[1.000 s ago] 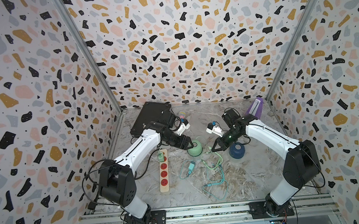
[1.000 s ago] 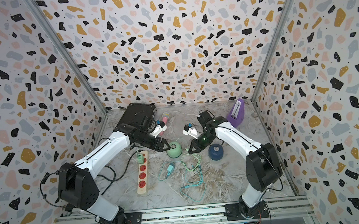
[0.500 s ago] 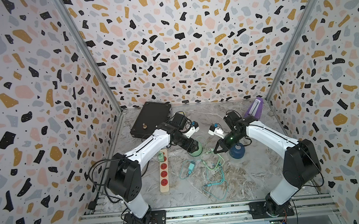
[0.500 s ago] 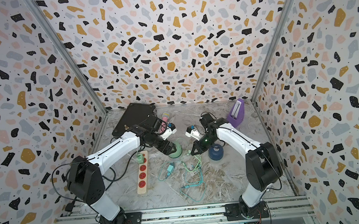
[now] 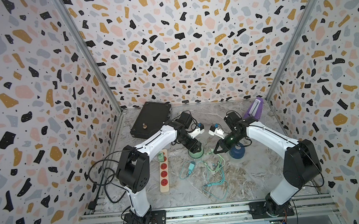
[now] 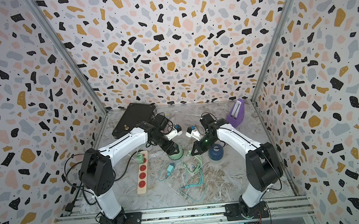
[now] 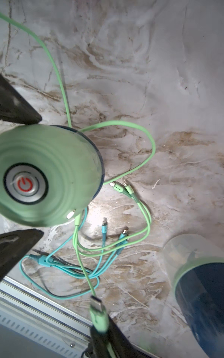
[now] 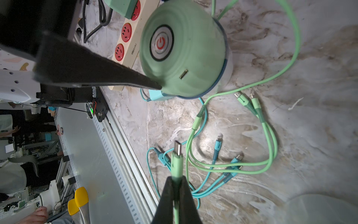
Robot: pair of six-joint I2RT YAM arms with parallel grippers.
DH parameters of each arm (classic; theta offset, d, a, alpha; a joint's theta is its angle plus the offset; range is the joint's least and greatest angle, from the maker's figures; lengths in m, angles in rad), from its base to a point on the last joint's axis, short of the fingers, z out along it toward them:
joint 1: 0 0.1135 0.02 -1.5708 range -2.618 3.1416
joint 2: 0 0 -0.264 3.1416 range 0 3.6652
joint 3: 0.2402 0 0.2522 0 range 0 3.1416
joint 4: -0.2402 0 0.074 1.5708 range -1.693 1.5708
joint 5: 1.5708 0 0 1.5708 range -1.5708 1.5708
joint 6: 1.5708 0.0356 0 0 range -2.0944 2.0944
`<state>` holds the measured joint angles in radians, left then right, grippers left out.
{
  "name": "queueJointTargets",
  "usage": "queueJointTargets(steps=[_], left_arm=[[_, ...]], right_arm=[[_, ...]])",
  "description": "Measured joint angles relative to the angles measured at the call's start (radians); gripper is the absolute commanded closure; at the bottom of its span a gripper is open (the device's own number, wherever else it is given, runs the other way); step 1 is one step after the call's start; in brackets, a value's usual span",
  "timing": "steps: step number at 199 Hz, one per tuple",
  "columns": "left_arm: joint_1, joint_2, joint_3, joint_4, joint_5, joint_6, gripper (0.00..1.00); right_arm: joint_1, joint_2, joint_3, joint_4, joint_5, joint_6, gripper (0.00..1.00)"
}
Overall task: Charge the cordless meat grinders
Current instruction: Adjust the cordless meat grinder at the center of the board.
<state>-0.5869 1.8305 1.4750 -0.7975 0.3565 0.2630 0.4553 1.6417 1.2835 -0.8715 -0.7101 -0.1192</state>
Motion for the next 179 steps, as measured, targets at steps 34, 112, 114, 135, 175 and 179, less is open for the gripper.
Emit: queueJointTargets(steps=[34,112,114,135,175,179], left_arm=[[0.001,0.000,0.005,-0.006,0.006,0.023,0.23],[0.004,-0.003,0.002,0.013,0.066,0.187,0.25],[0.004,-0.003,0.002,0.013,0.067,0.192,0.25],[0.008,-0.001,0.002,0.013,0.083,0.217,0.23],[0.009,0.013,0.005,0.003,0.118,0.255,0.20],[0.009,0.016,0.009,-0.002,0.118,0.257,0.19]], right_arm=[[-0.002,0.000,0.000,0.006,-0.006,0.003,1.00],[-0.003,0.031,-0.005,0.004,-0.098,-0.013,1.00],[-0.003,0.035,-0.005,0.003,-0.100,-0.014,1.00],[-0.005,0.070,-0.005,-0.008,-0.126,-0.026,1.00],[-0.016,0.119,-0.005,-0.015,-0.165,-0.041,1.00],[-0.018,0.121,-0.005,-0.015,-0.169,-0.042,1.00]])
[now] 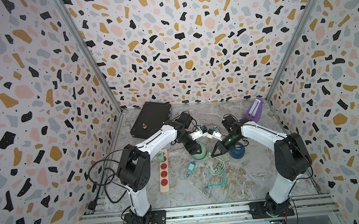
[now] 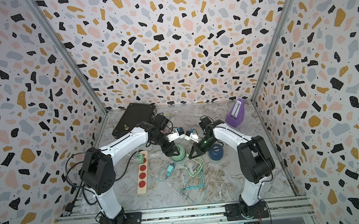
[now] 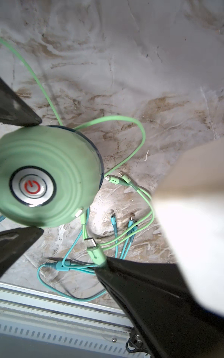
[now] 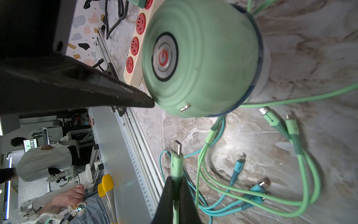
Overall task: Charge the cordless meat grinders
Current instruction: Adjust the cordless meat grinder at the center of the board.
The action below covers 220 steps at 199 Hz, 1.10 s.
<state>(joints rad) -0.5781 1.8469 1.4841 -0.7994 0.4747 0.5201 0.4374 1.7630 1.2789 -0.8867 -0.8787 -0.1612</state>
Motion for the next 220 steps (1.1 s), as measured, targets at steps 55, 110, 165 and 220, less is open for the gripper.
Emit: queueJointTargets(steps=[55,110,165,220], left_arm=[[0.014,0.043,0.089,-0.066,-0.009,-0.048,0.17],[0.048,0.036,0.114,-0.101,0.007,-0.219,0.19],[0.067,0.021,0.063,-0.084,0.076,-0.449,0.24],[0.067,0.022,0.021,-0.066,0.093,-0.529,0.23]], right_arm=[[-0.015,0.050,0.024,-0.005,-0.035,-0.014,1.00],[-0.019,0.063,0.048,-0.028,-0.038,-0.036,1.00],[-0.021,0.117,0.100,-0.045,-0.071,-0.085,1.00],[-0.021,0.123,0.101,-0.065,-0.106,-0.119,1.00]])
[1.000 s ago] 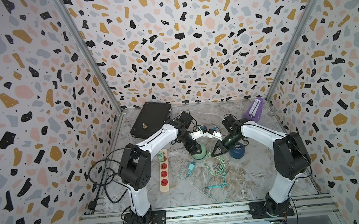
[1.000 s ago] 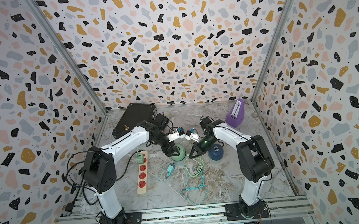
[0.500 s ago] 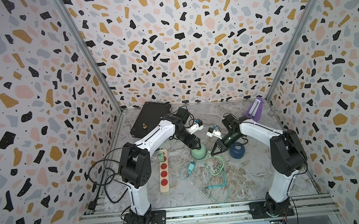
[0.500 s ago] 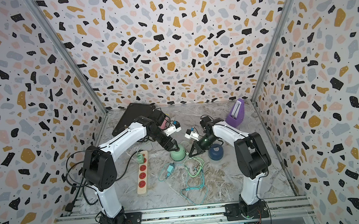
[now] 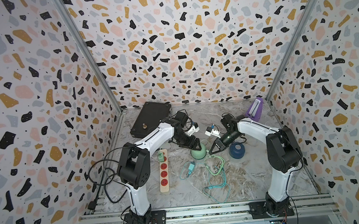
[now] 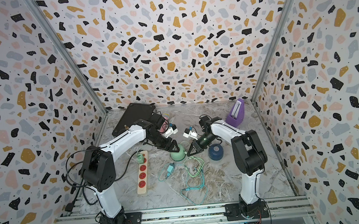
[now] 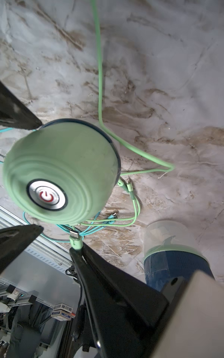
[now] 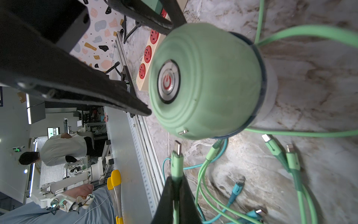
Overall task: Charge the cordless meat grinders
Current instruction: Adjust the cordless meat grinder at the center of the board.
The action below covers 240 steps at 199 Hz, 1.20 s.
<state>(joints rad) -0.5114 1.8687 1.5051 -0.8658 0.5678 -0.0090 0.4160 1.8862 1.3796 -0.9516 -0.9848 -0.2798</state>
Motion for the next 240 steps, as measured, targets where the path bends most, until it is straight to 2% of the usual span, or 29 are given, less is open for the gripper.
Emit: queueJointTargets(steps=[240], left_arm=[[0.000,0.002,-0.045,0.048,0.002,-0.055,0.25]], right_arm=[[-0.025,0.043,0.035,-0.029,-0.042,-0.028,1.00]])
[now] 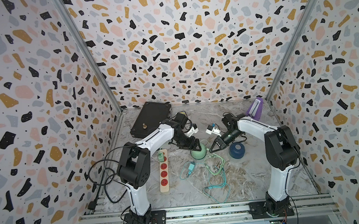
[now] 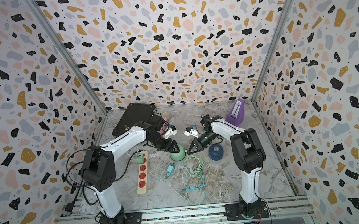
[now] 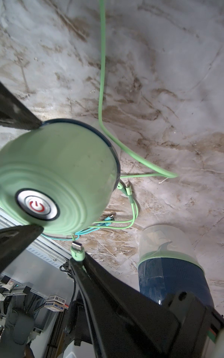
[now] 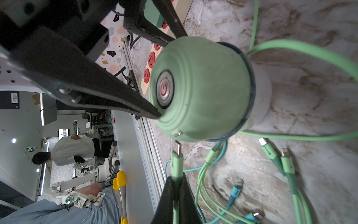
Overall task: Charge the cordless meat grinders
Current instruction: Adjust the cordless meat grinder at the center of the board.
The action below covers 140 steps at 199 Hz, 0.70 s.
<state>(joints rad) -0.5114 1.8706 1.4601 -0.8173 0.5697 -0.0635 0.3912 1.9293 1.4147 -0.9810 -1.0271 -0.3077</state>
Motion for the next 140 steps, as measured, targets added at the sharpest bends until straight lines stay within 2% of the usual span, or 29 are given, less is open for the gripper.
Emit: queueJointTargets(steps=[140], left_arm=[[0.001,0.002,0.000,0.000,0.007,0.015,0.26]], right_arm=[[0.008,0.029,0.013,-0.013,-0.001,0.000,1.00]])
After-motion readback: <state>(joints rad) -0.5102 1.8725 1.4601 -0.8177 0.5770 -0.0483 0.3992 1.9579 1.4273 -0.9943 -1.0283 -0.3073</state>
